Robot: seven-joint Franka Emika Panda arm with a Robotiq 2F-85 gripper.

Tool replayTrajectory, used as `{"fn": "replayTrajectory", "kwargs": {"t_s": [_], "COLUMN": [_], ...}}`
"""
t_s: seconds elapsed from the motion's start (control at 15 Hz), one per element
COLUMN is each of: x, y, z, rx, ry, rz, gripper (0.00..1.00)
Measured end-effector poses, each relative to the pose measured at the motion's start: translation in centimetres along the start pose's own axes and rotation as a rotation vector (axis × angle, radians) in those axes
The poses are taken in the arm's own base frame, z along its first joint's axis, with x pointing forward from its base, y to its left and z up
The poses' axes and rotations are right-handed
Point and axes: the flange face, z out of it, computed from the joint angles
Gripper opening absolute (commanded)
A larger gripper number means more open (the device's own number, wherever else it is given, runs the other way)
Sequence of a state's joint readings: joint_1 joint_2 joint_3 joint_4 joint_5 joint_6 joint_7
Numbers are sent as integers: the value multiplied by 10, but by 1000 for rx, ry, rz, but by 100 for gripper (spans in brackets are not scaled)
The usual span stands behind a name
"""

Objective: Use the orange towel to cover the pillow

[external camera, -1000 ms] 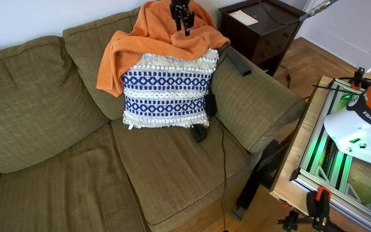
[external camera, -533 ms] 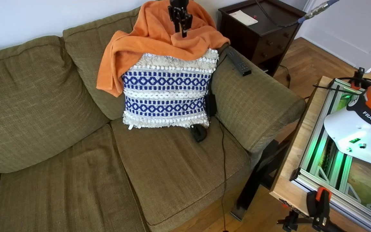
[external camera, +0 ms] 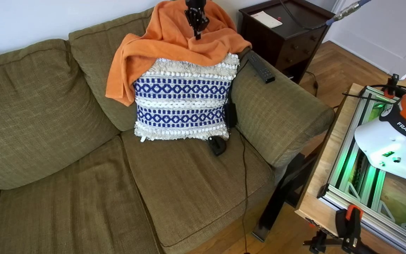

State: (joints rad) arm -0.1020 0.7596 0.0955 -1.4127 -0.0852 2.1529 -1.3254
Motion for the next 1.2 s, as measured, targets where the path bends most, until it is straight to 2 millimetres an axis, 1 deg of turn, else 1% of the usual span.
{"fn": "replayTrajectory", "kwargs": {"t_s": [0.2,0.33,0.47,0.67,0.8,1.0,1.2], "x": [-2,-4,-5,-3,0,7,15], "y": [-3,-12,-30,-65,-88,-119,-145], "z": [-1,-6,-15,-36,-47,-52,-50], "rx": [19,67,149,275,355,476,576], "ry": [-7,-25,-58,-97,-100,-91,-99], "rz": [35,77,110,109,106,83,57], "gripper": [1,1,1,1,1,1,1]}}
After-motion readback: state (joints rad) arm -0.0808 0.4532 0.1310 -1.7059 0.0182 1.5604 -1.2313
